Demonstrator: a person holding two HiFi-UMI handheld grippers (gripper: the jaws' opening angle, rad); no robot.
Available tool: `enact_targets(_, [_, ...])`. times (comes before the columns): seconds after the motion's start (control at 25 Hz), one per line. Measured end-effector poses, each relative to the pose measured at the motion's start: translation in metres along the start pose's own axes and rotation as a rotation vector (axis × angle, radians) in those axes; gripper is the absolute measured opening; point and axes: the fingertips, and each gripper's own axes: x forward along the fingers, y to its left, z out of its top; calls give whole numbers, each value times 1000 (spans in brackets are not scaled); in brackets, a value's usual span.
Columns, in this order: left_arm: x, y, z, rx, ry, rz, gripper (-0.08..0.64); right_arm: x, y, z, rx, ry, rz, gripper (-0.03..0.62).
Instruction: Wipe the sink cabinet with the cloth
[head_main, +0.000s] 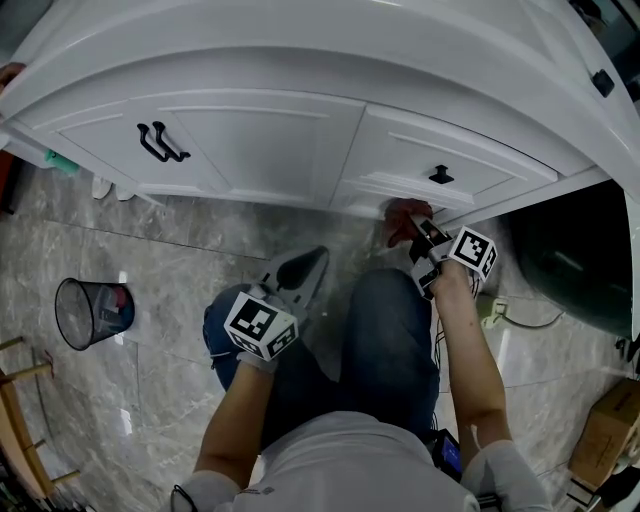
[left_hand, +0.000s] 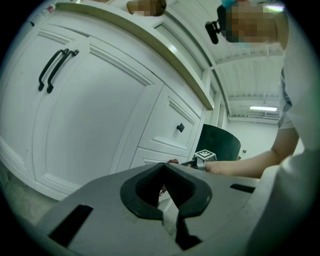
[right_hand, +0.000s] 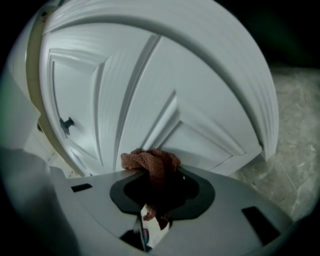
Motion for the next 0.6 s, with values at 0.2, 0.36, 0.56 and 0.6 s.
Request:
enact_targets(0.2, [2,1,-1,-15,-7,-8,11,-27,-23,22,16,-56,-37,98])
enact_targets(0.36, [2,2,-2,-10,-4,-6,11,-39,-34,35,-6,-77,-47,98])
enact_targets(0.56, [2,2,-2,-5,3,-2,11,-39,-38,33,-10,-66,-63,98])
enact_targets(0.6, [2,1,-2,-4,2,-2,11,-37,-38,33,-10,-62,-52,98])
